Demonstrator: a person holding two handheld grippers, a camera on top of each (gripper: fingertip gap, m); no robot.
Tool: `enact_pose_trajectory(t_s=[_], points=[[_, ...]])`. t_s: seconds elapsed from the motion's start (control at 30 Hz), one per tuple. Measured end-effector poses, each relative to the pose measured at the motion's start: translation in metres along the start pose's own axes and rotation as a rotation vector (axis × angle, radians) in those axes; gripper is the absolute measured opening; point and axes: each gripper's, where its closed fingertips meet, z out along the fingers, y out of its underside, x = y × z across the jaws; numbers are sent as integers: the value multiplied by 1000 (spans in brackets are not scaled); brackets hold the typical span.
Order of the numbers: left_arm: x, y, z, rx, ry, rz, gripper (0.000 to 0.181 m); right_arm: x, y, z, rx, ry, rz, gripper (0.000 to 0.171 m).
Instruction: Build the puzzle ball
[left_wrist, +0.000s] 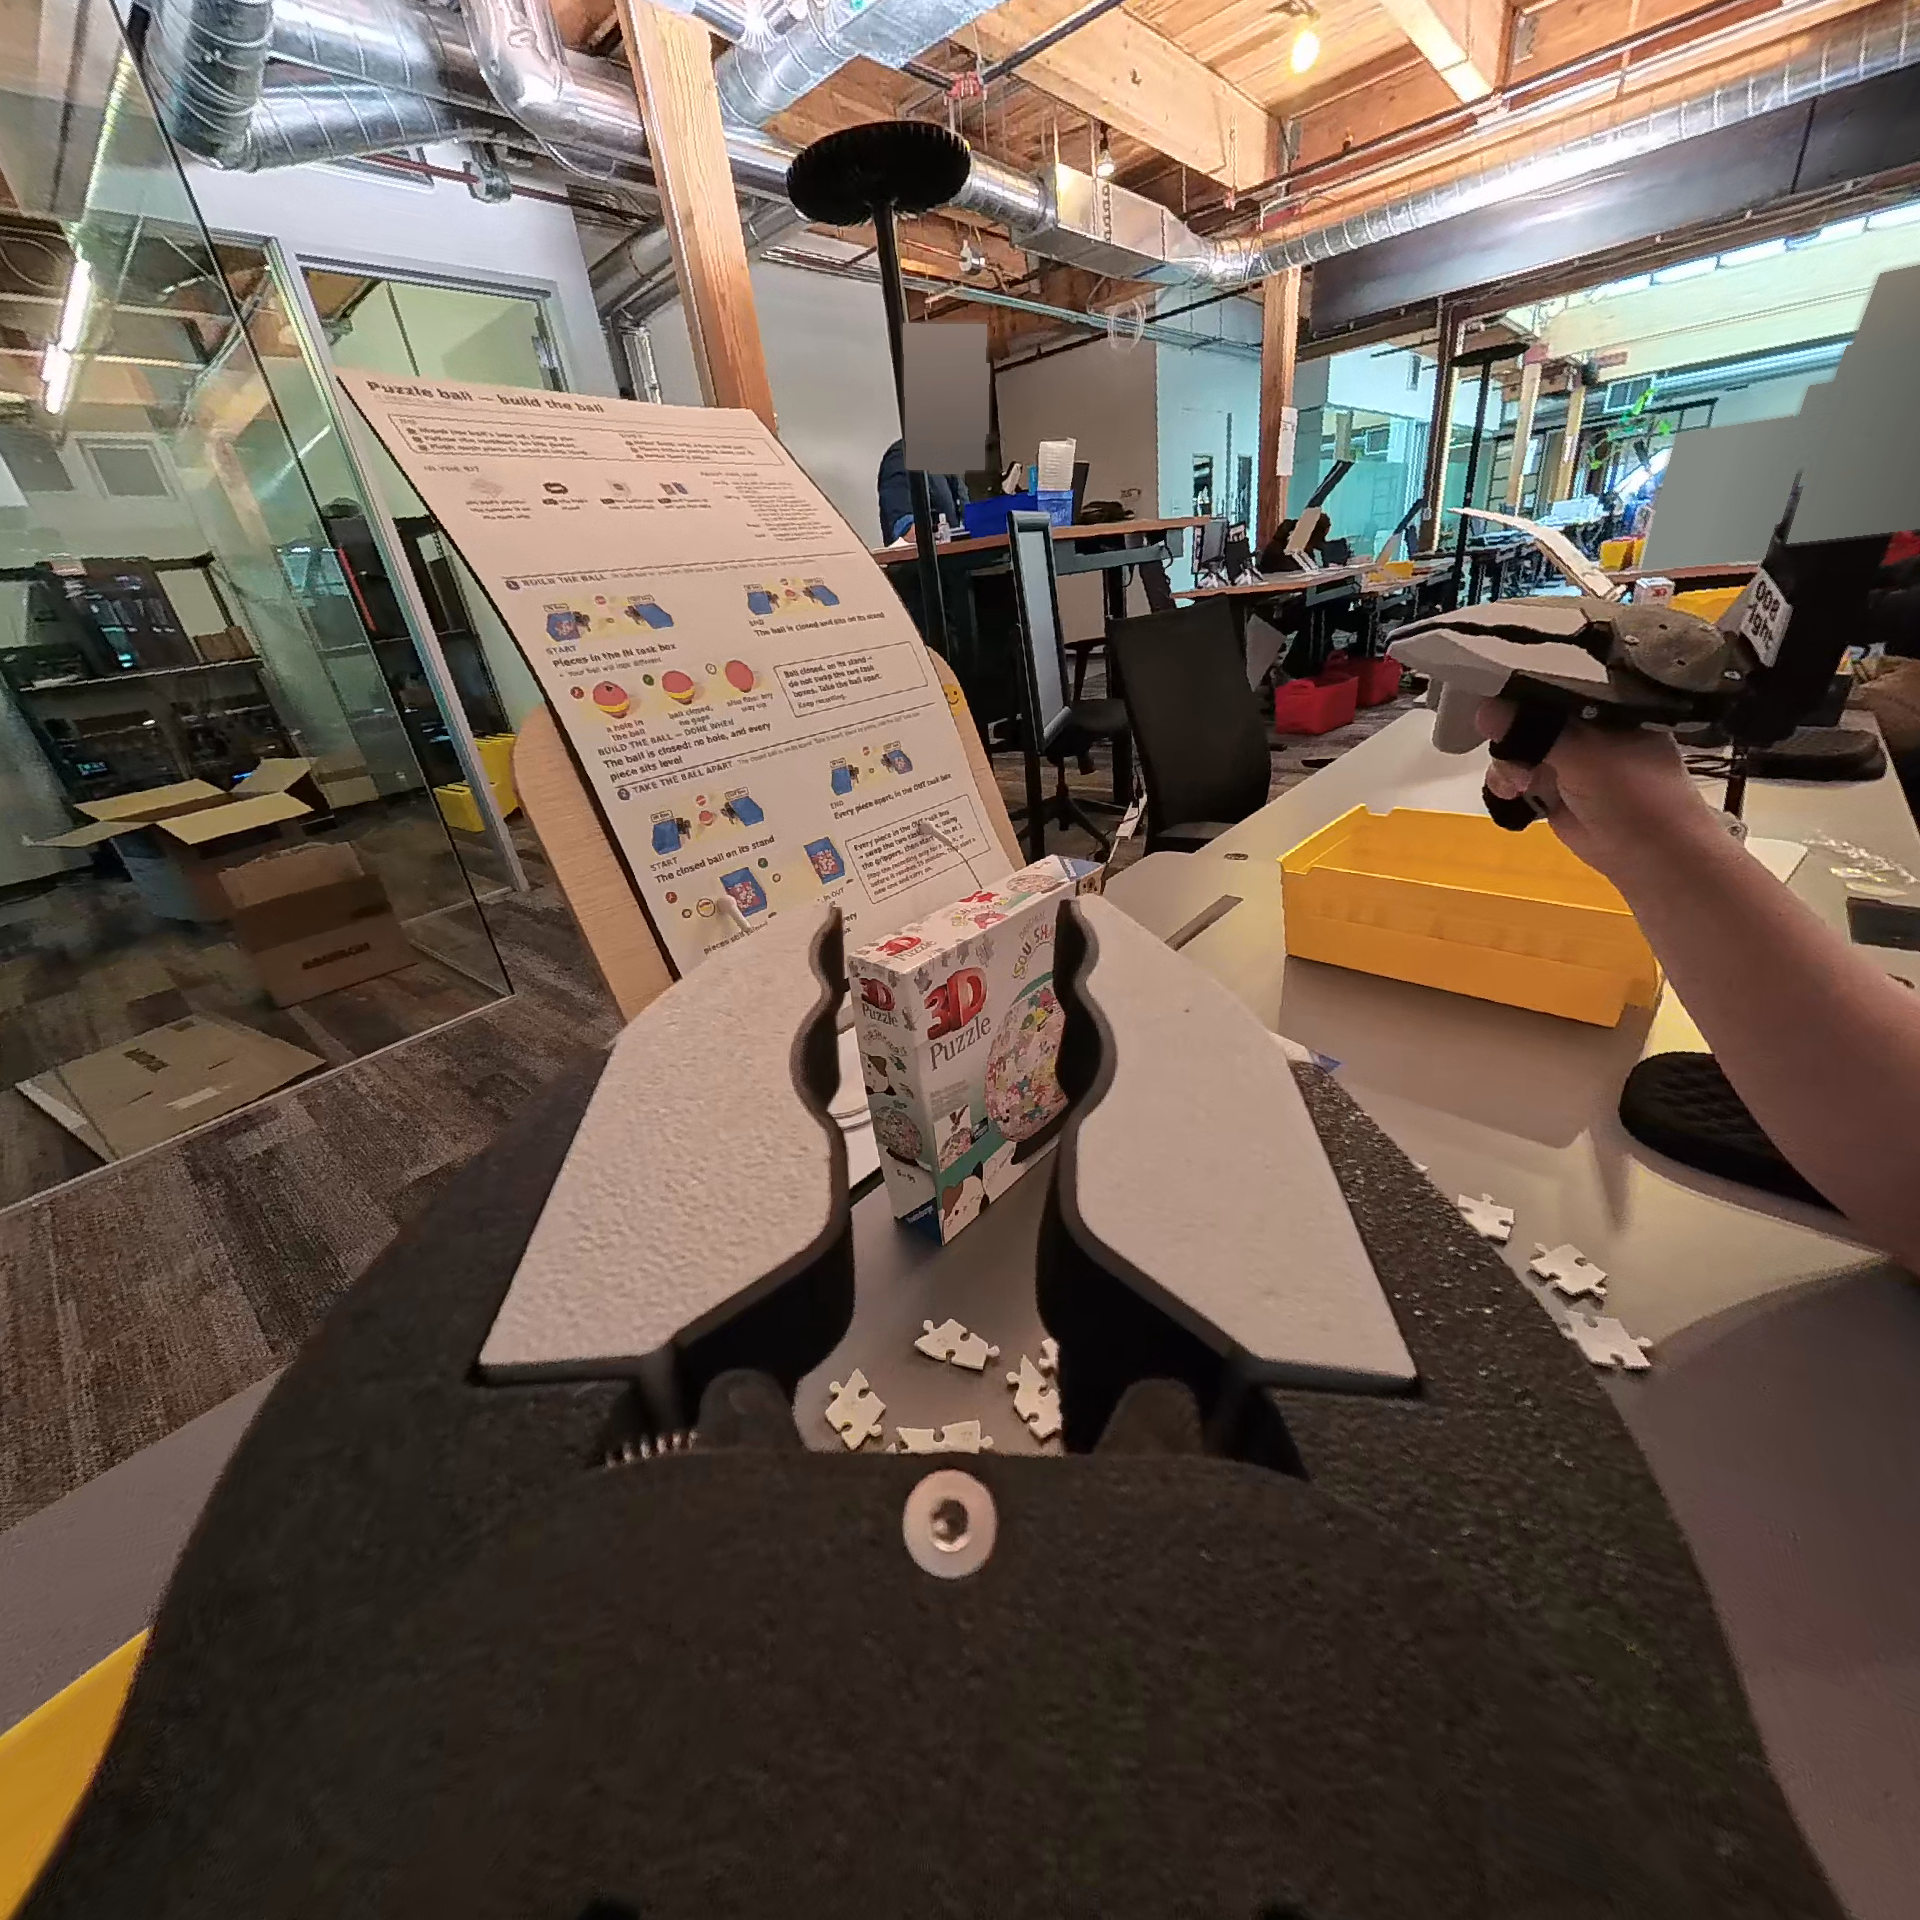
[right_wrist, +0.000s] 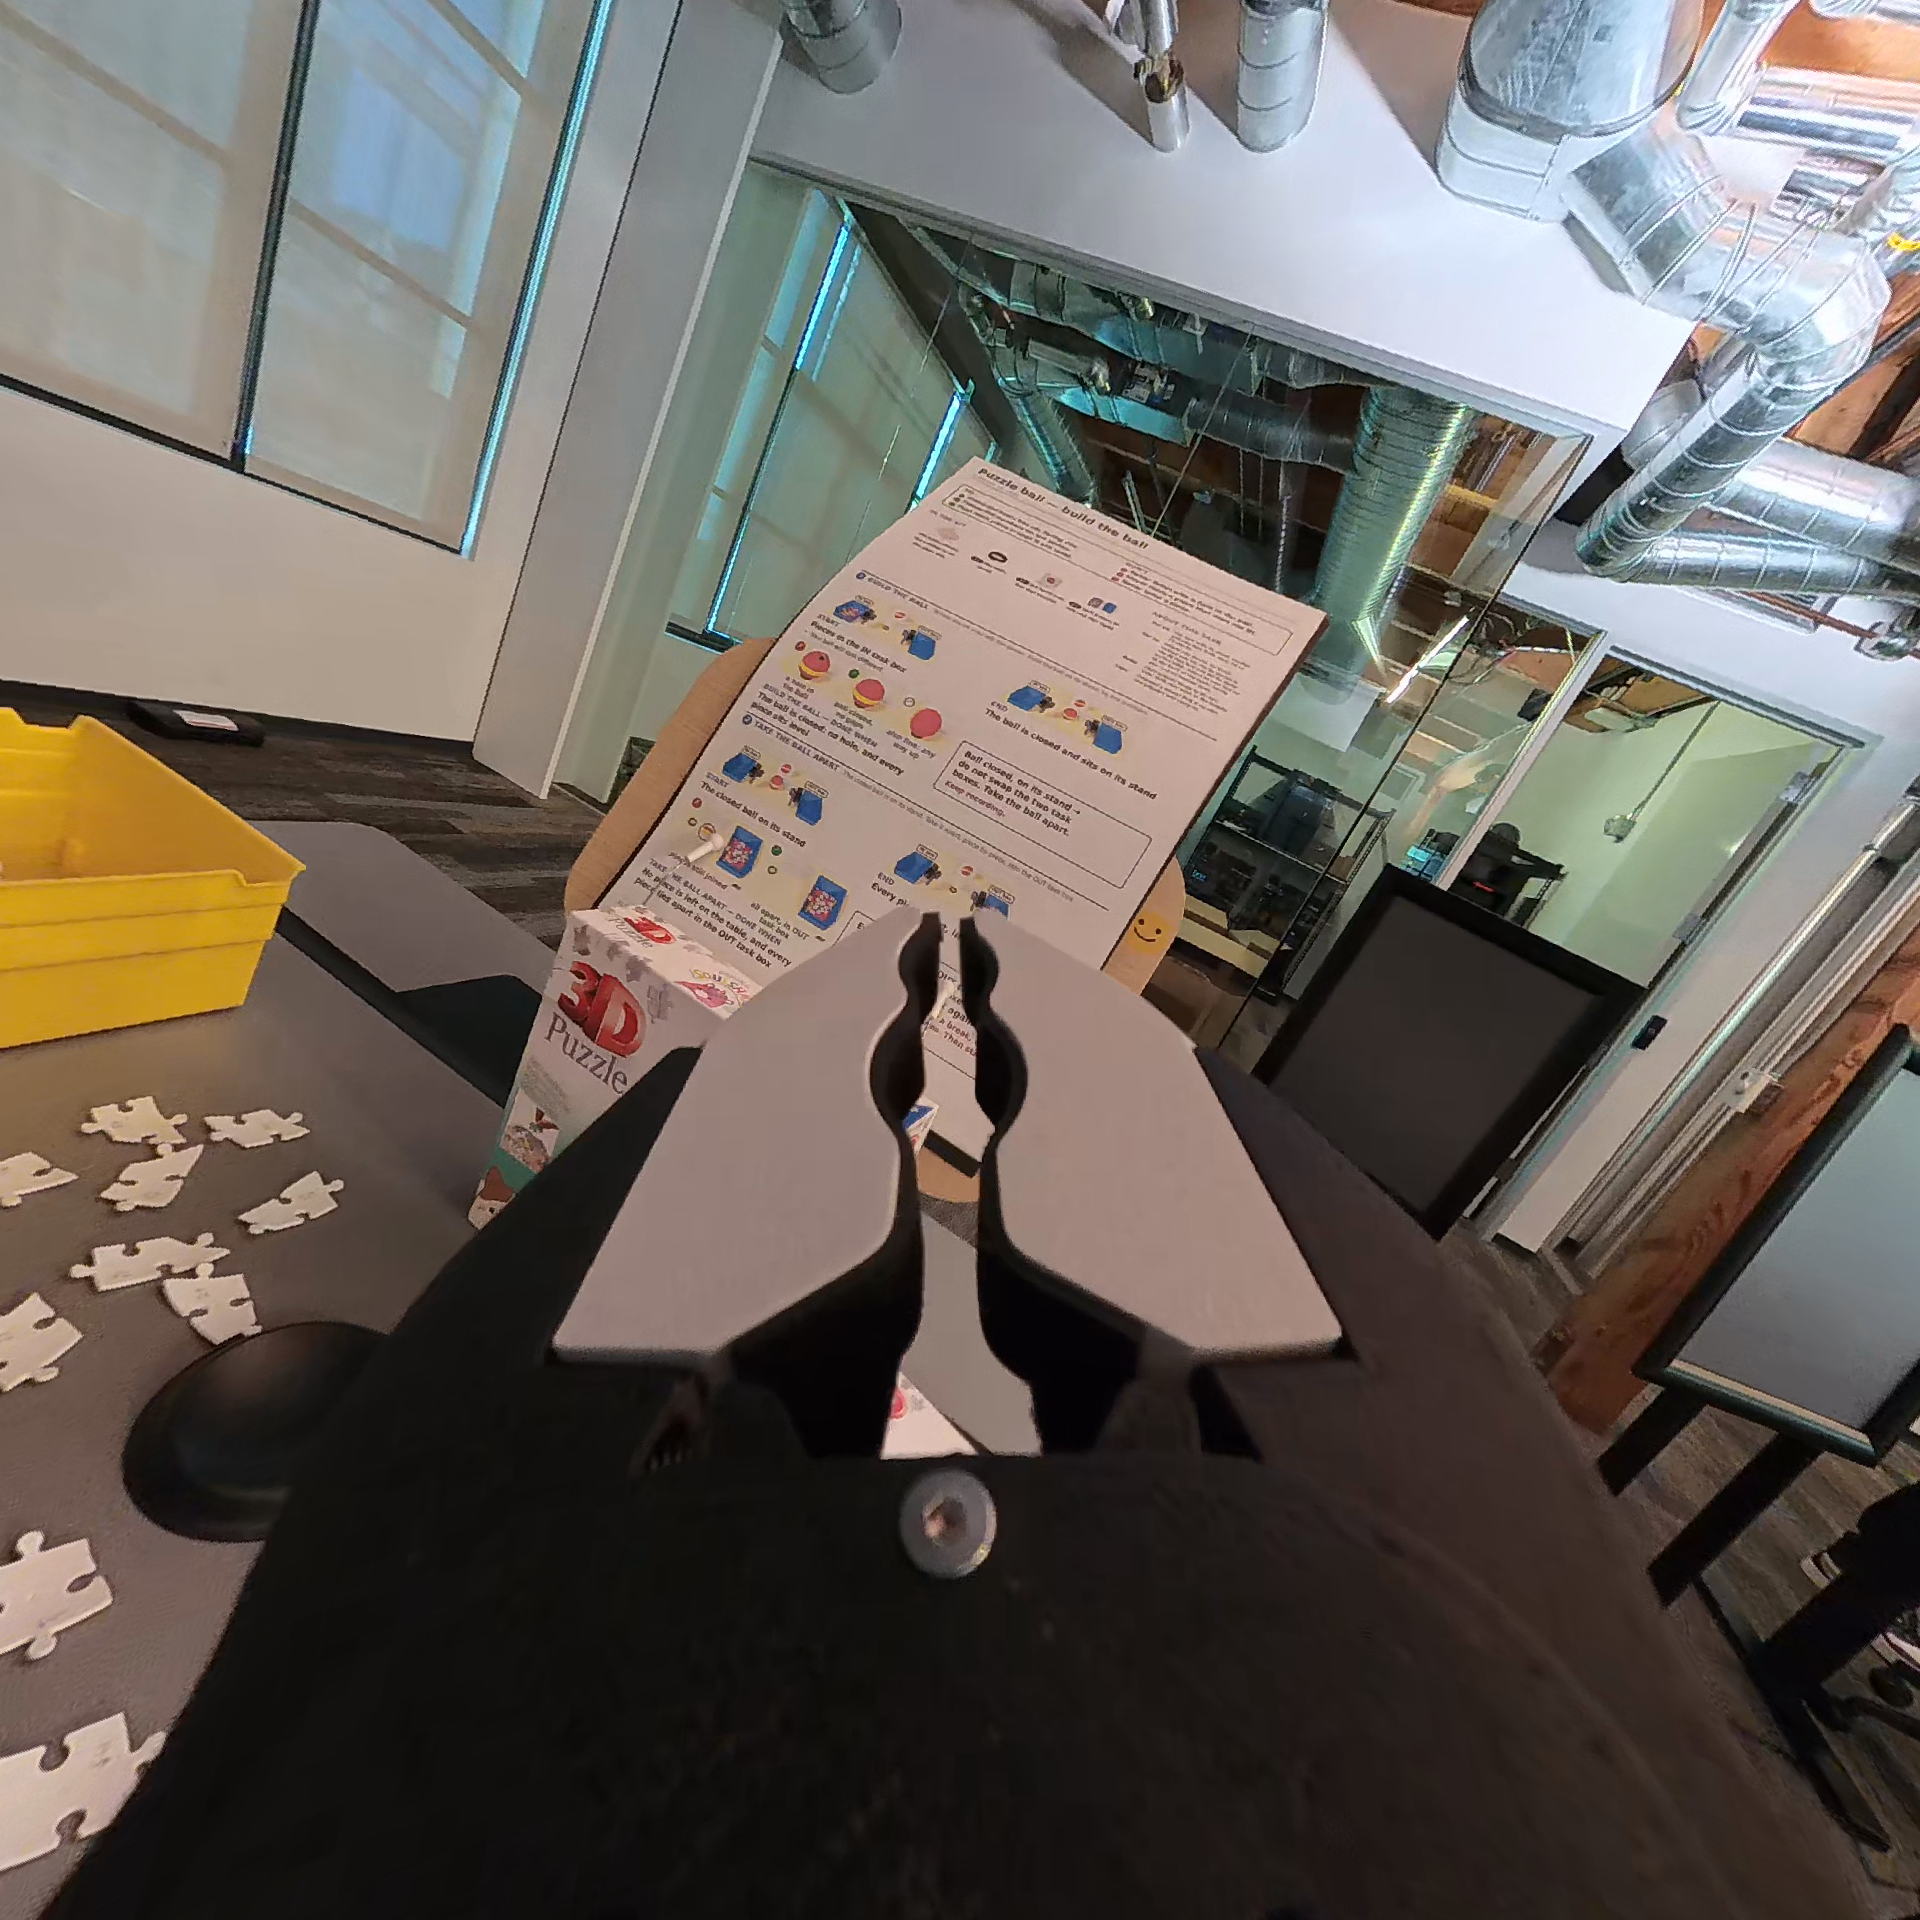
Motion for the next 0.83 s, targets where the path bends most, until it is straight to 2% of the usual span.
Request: enact_pose_trajectory(t_s=[0.57, 0.83], points=[[3, -7, -5, 23, -5, 17, 31, -3, -17, -9, 51, 4, -43, 1], [4, -5, -4, 11, -1, 22, 31, -10, -12, -3, 15, -10, -77, 1]])
